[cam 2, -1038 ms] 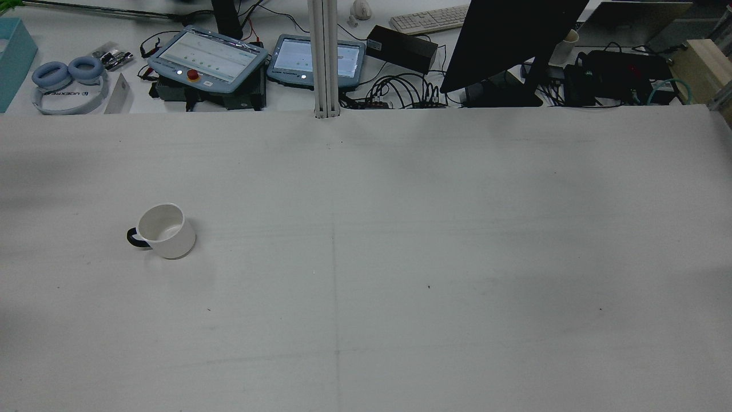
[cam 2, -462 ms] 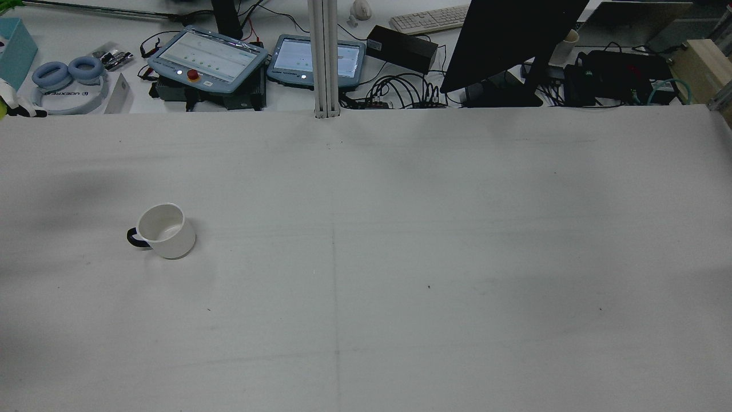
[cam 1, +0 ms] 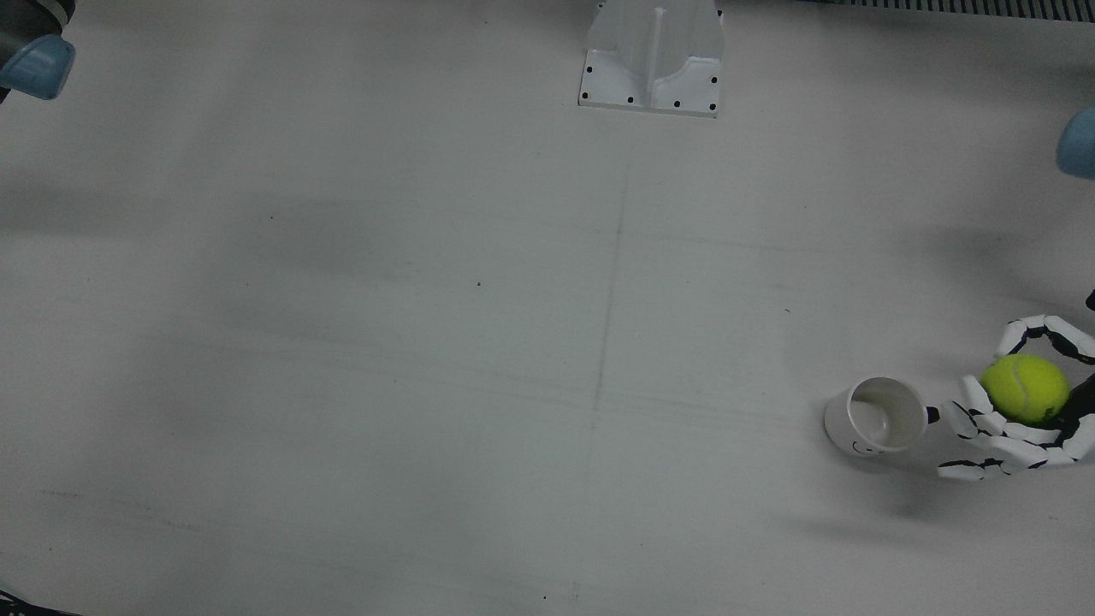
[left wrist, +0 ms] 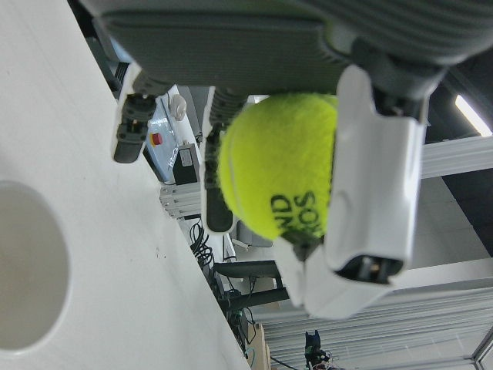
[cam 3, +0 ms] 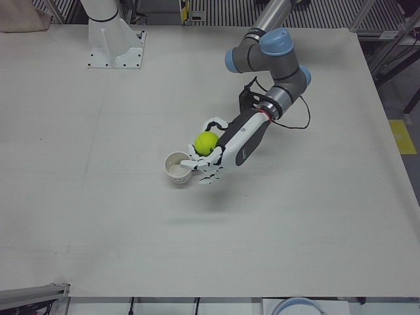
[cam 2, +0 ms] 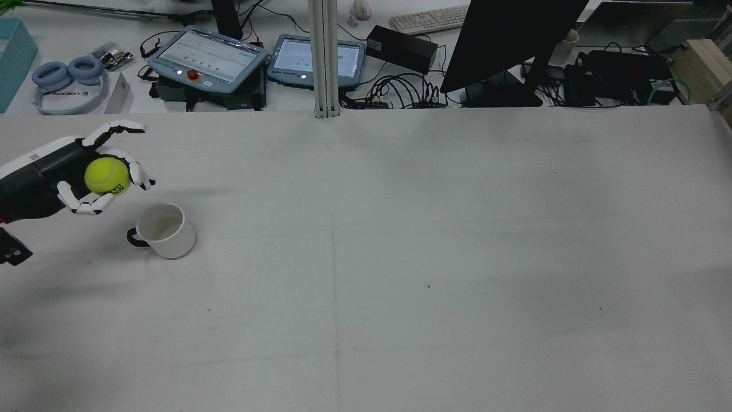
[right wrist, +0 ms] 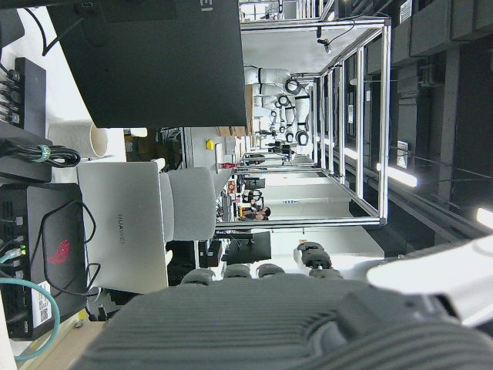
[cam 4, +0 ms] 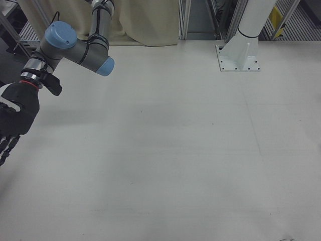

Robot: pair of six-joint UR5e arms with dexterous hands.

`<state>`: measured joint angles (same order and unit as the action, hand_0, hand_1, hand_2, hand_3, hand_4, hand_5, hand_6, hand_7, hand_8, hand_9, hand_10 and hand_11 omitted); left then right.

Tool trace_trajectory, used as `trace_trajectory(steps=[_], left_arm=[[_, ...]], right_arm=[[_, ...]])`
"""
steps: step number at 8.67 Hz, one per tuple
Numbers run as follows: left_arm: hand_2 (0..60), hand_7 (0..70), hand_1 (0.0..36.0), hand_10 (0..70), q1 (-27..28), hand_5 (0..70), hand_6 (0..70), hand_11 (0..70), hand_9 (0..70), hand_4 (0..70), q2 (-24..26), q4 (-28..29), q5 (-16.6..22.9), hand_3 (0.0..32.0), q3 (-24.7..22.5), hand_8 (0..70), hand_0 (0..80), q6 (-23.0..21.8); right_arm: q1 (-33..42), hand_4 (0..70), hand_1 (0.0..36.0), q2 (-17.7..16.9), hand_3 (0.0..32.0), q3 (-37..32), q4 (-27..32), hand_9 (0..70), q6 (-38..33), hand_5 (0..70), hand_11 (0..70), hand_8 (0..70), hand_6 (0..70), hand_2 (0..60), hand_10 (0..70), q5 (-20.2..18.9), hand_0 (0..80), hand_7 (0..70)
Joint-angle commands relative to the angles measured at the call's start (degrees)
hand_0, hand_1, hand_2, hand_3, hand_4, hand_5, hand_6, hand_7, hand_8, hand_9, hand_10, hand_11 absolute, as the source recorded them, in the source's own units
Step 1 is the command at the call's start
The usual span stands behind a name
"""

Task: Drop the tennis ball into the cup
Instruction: 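Move the left hand with the tennis ball over the white mug and release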

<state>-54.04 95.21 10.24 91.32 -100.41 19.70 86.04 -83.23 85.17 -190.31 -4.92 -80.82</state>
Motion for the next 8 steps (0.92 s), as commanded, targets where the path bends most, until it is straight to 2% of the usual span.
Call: trace_trajectory(steps=[1, 2, 3, 4, 5, 6, 7, 8], left_arm=[[58.6, 57.2, 36.0, 11.3, 4.0, 32.6, 70.0, 20.7, 36.5, 0.0, 2.8, -0.7, -0.6, 32.0, 2.2, 43.0, 80.0, 0.8], [57.1, 58.5, 36.0, 11.2, 4.0, 31.0, 67.2, 20.5, 36.5, 0.0, 2.7, -0.3, -0.5, 32.0, 2.2, 42.0, 80.0, 0.6], [55.2, 49.3, 36.0, 10.7, 4.0, 33.8, 70.0, 19.9, 30.9, 0.0, 2.6, 0.3, -0.5, 32.0, 2.8, 41.5, 80.0, 0.6], [47.8, 32.6, 36.0, 9.6, 4.0, 25.6, 46.5, 18.3, 16.9, 0.0, 2.6, 0.9, -0.6, 32.0, 3.3, 27.6, 80.0, 0.5], [45.6, 18.0, 36.0, 8.9, 3.9, 21.6, 35.1, 16.8, 7.5, 0.0, 2.6, 1.3, -0.6, 32.0, 3.3, 19.7, 79.7, 0.4], [39.8, 12.5, 35.0, 8.1, 3.9, 20.1, 37.5, 15.0, 4.1, 0.0, 2.4, 1.5, -0.6, 32.0, 3.3, 18.1, 65.3, 0.4], [38.2, 10.6, 32.0, 7.9, 3.9, 19.9, 40.7, 14.3, 2.9, 0.0, 2.2, 1.8, -0.6, 32.0, 3.3, 17.8, 60.9, 0.4], [36.2, 11.6, 31.0, 7.8, 3.8, 17.9, 32.8, 14.1, 2.6, 0.0, 2.0, 2.0, -0.6, 32.0, 3.3, 15.8, 59.3, 0.3]], right_arm=[[0.0, 0.0, 0.0, 0.0, 0.0, 0.0, 0.0, 0.0, 0.1, 0.0, 0.0, 0.0, 0.0, 0.0, 0.0, 0.0, 0.0, 0.0], [0.0, 0.0, 0.0, 0.0, 0.0, 0.1, -0.1, 0.0, 0.1, 0.0, 0.0, 0.0, 0.0, 0.0, 0.0, 0.0, 0.0, 0.0], [0.0, 0.0, 0.0, 0.0, 0.0, 0.1, -0.1, 0.0, 0.1, 0.0, 0.0, 0.0, 0.0, 0.0, 0.0, 0.0, 0.0, 0.0], [0.0, 0.0, 0.0, 0.0, 0.0, 0.1, 0.0, 0.0, 0.1, 0.0, 0.0, 0.0, 0.0, 0.0, 0.0, 0.0, 0.0, 0.0], [0.0, 0.0, 0.0, 0.0, 0.0, 0.1, -0.1, 0.0, 0.1, 0.0, 0.0, 0.0, 0.0, 0.0, 0.0, 0.0, 0.0, 0.0], [0.0, 0.0, 0.0, 0.0, 0.0, 0.1, 0.0, 0.0, 0.1, 0.0, 0.0, 0.0, 0.0, 0.0, 0.0, 0.1, 0.0, 0.0], [0.0, 0.0, 0.0, 0.0, 0.0, 0.1, 0.0, 0.0, 0.1, 0.0, 0.0, 0.0, 0.0, 0.0, 0.0, 0.1, 0.0, 0.0], [0.0, 0.0, 0.0, 0.0, 0.0, 0.1, -0.1, 0.0, 0.1, 0.0, 0.0, 0.0, 0.0, 0.0, 0.0, 0.1, 0.0, 0.0]])
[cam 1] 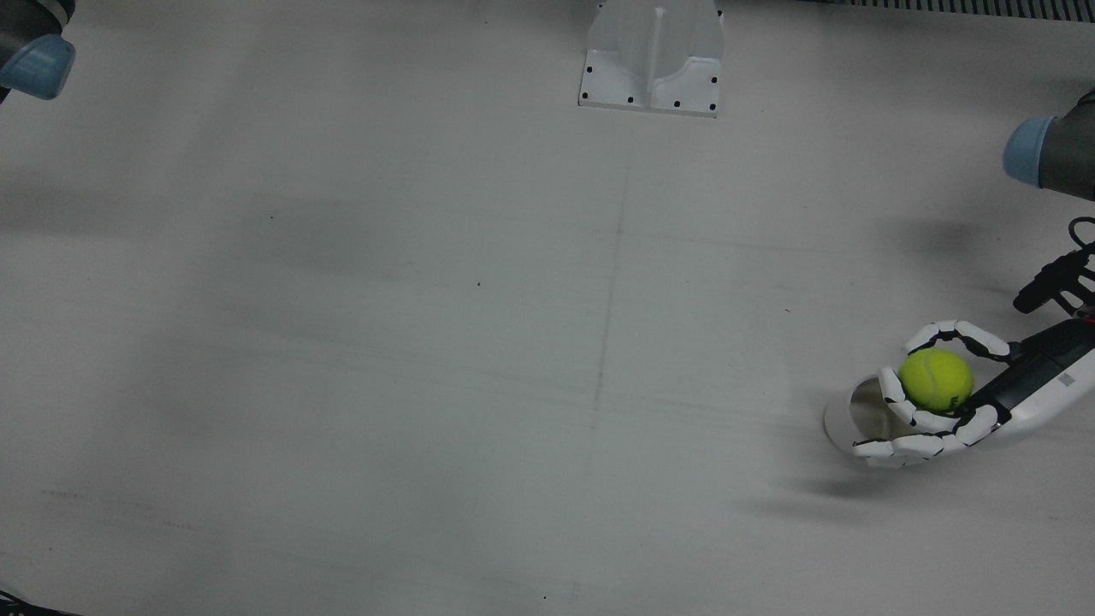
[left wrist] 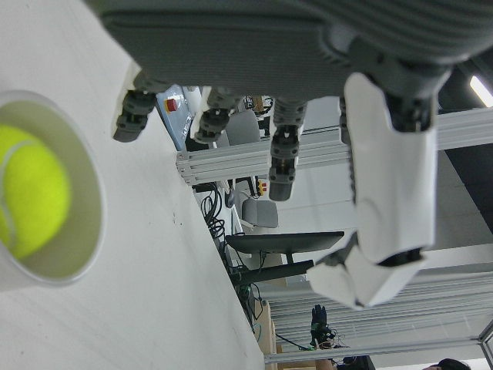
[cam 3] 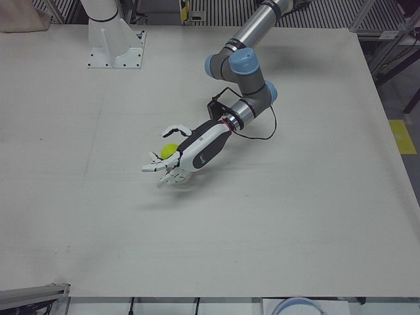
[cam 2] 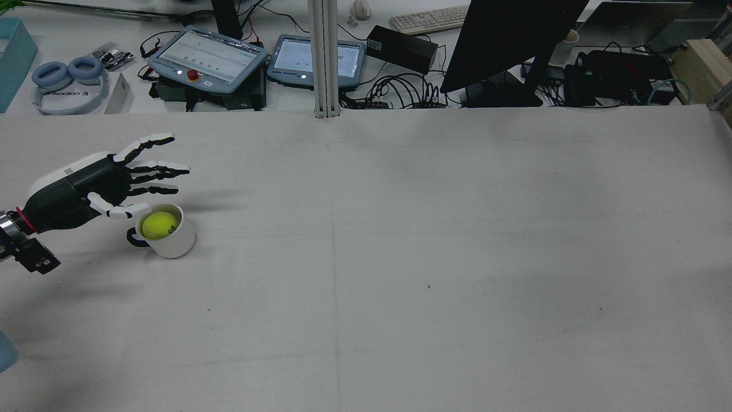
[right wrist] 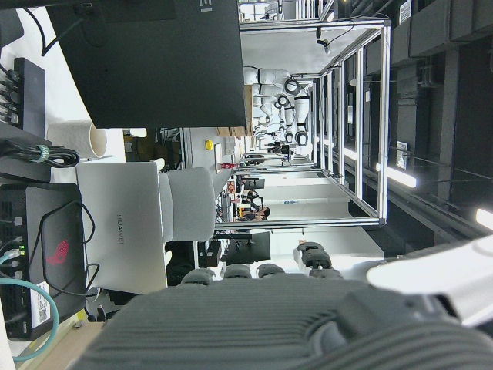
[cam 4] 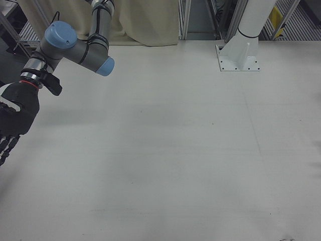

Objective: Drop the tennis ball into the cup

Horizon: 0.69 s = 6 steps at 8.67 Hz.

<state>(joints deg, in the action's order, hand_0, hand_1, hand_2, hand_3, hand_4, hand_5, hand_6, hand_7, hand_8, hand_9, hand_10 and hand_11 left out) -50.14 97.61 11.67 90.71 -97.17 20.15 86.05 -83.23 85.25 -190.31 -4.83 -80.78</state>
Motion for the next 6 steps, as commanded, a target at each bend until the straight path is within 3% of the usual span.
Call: trace_trajectory(steps=[1, 2, 3, 6], left_arm=[[34.1, 13.9, 31.3, 7.7, -0.4, 15.2, 20.9, 14.0, 2.6, 0.0, -0.6, 0.5, 0.0, 32.0, 0.1, 13.4, 58.6, -1.2], [34.1, 13.6, 31.2, 7.8, -2.6, 15.1, 20.8, 14.0, 2.4, 0.0, -0.6, 0.4, 0.0, 32.0, 0.1, 13.1, 58.5, -3.4], [35.3, 12.5, 31.0, 7.8, -8.3, 16.2, 24.8, 14.0, 2.2, 0.0, -0.9, -0.1, 0.4, 32.0, 0.0, 13.7, 58.5, -5.3], [41.0, 10.3, 32.0, 9.3, -24.1, 20.5, 45.0, 16.4, 2.7, 0.0, -1.5, -2.7, 1.7, 32.0, 1.3, 18.2, 60.8, -7.7]], right_arm=[[0.0, 0.0, 0.0, 0.0, 0.0, 0.0, -0.1, 0.0, 0.0, 0.0, 0.0, 0.0, 0.0, 0.0, 0.0, -0.1, 0.0, 0.0], [0.0, 0.0, 0.0, 0.0, 0.0, 0.1, 0.0, 0.0, 0.0, 0.0, 0.0, 0.0, 0.0, 0.0, 0.0, -0.1, 0.0, 0.0], [0.0, 0.0, 0.0, 0.0, 0.0, 0.1, -0.1, 0.0, 0.0, 0.0, 0.0, 0.0, 0.0, 0.0, 0.0, 0.0, 0.0, 0.0], [0.0, 0.0, 0.0, 0.0, 0.0, 0.1, 0.0, 0.0, 0.0, 0.0, 0.0, 0.0, 0.0, 0.0, 0.0, -0.1, 0.0, 0.0]])
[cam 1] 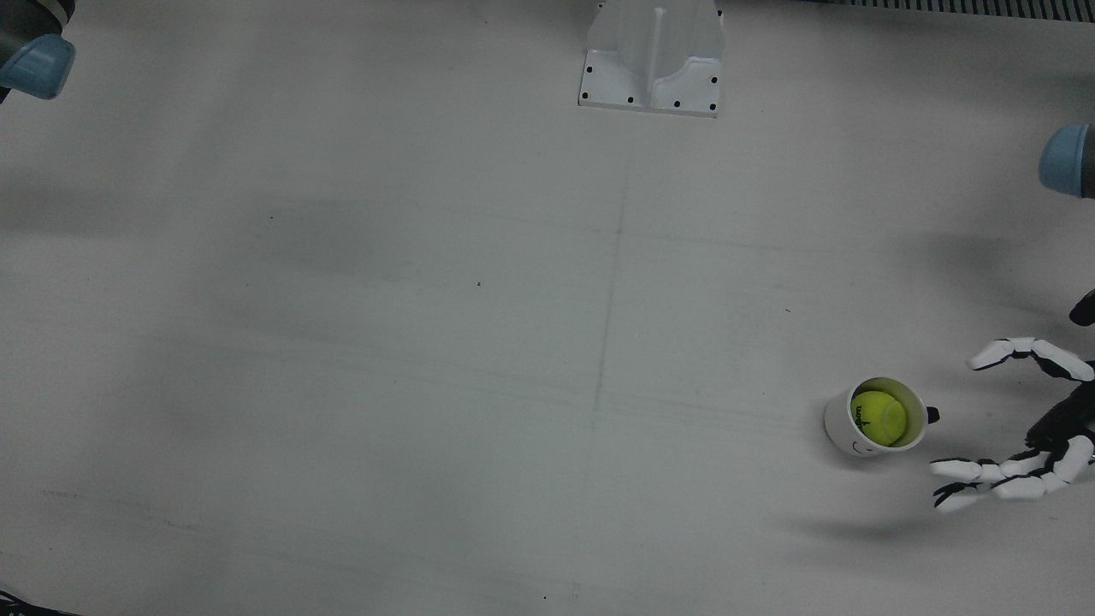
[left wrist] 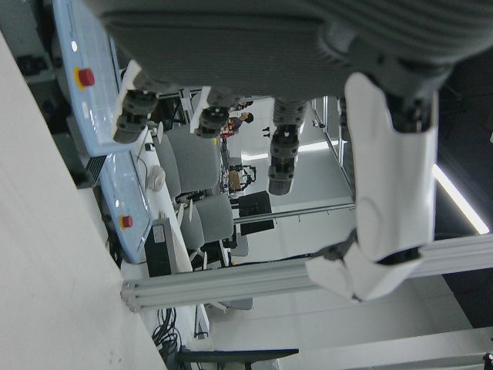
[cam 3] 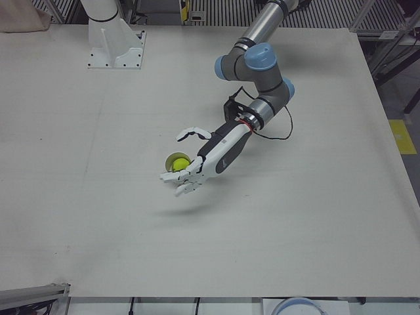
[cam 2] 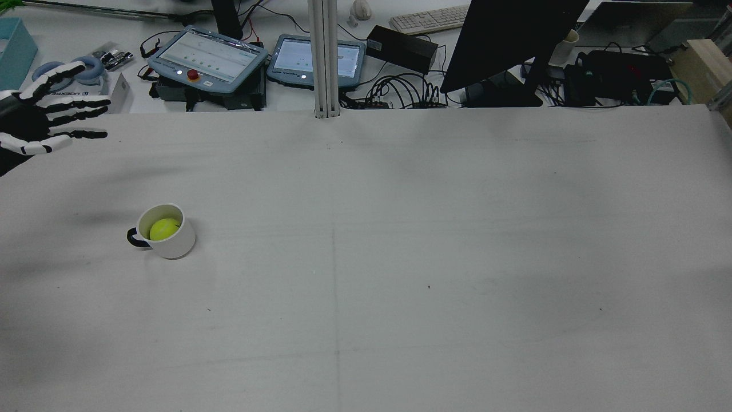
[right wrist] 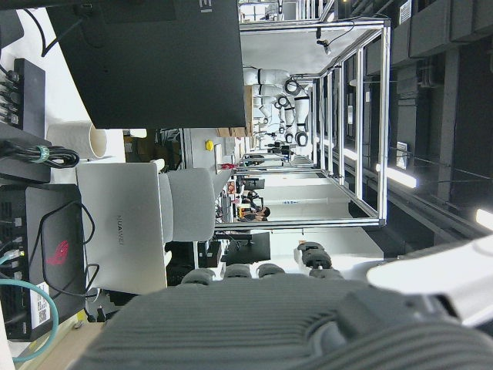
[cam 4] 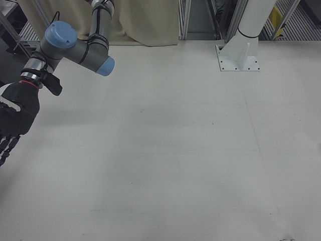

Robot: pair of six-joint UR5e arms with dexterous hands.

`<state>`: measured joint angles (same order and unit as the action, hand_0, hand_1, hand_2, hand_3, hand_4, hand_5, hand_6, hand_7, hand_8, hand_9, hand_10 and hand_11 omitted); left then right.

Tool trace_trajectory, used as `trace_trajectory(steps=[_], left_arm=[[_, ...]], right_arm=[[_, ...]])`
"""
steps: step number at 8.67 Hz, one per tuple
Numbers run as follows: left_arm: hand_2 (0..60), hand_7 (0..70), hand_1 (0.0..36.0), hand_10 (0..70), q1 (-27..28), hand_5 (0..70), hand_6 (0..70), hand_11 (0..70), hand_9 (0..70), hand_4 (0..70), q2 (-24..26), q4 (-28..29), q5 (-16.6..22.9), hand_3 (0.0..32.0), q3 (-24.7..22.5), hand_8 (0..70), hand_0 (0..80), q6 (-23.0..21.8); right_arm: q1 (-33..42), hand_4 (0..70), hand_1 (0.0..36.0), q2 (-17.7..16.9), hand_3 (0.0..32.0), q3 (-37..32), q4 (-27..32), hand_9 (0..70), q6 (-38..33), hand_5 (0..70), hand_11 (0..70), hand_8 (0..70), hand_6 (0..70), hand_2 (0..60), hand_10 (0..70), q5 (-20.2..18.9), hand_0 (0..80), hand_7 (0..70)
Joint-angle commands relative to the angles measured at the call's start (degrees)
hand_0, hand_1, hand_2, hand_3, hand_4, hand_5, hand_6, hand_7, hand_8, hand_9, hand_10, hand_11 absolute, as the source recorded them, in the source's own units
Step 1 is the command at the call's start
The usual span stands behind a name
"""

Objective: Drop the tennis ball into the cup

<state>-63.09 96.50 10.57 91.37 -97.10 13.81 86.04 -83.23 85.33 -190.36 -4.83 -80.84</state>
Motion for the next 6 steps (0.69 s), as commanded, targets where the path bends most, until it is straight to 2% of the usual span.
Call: trace_trajectory(steps=[1, 2, 3, 4, 5, 6], left_arm=[[39.6, 12.3, 32.8, 10.0, -14.7, 19.0, 37.4, 17.4, 3.3, 0.0, -0.3, -2.0, 1.0, 32.0, 2.8, 16.5, 61.5, -1.5], [39.7, 13.1, 34.0, 10.7, -17.5, 19.3, 37.8, 18.6, 3.6, 0.0, -0.3, -2.1, 1.0, 32.0, 5.6, 16.3, 63.2, -2.1], [38.4, 13.9, 34.9, 10.7, -17.8, 19.0, 34.1, 18.6, 4.1, 0.0, -0.3, -2.1, 1.0, 31.8, 7.1, 16.0, 65.9, -2.6], [37.9, 13.8, 35.3, 10.8, -17.9, 19.3, 34.1, 18.9, 4.3, 0.0, -0.3, -2.1, 0.9, 31.6, 7.6, 16.2, 68.3, -2.6], [36.6, 14.7, 35.5, 10.9, -17.9, 18.5, 30.4, 19.0, 4.4, 0.0, -0.3, -2.0, 1.0, 31.6, 7.7, 15.4, 68.8, -2.6], [31.3, 16.8, 35.3, 10.7, -17.9, 16.0, 18.6, 18.7, 4.7, 0.0, -0.3, -2.0, 0.9, 32.0, 7.7, 12.9, 67.9, -3.0]], right_arm=[[0.0, 0.0, 0.0, 0.0, 0.0, 0.0, 0.0, 0.0, 0.1, 0.0, 0.0, 0.0, 0.0, 0.0, 0.0, 0.1, 0.0, 0.0], [0.0, 0.0, 0.0, 0.0, 0.0, 0.0, 0.0, 0.0, 0.1, 0.0, 0.0, 0.0, 0.0, 0.0, 0.0, 0.1, 0.0, 0.0], [0.0, 0.0, 0.0, 0.0, 0.0, 0.0, 0.0, 0.0, 0.1, 0.0, 0.0, 0.0, 0.0, 0.0, 0.0, 0.1, 0.0, 0.0], [0.0, 0.0, 0.0, 0.0, 0.0, 0.0, 0.0, 0.0, 0.1, 0.0, 0.0, 0.0, 0.0, 0.0, 0.0, 0.1, 0.0, 0.0], [0.0, 0.0, 0.0, 0.0, 0.0, 0.1, 0.0, 0.0, 0.1, 0.0, 0.0, 0.0, 0.0, 0.0, 0.0, 0.0, 0.0, 0.0], [0.1, 0.0, 0.0, 0.0, 0.0, 0.1, 0.0, 0.0, 0.1, 0.0, 0.0, 0.0, 0.0, 0.0, 0.0, 0.0, 0.0, 0.0]])
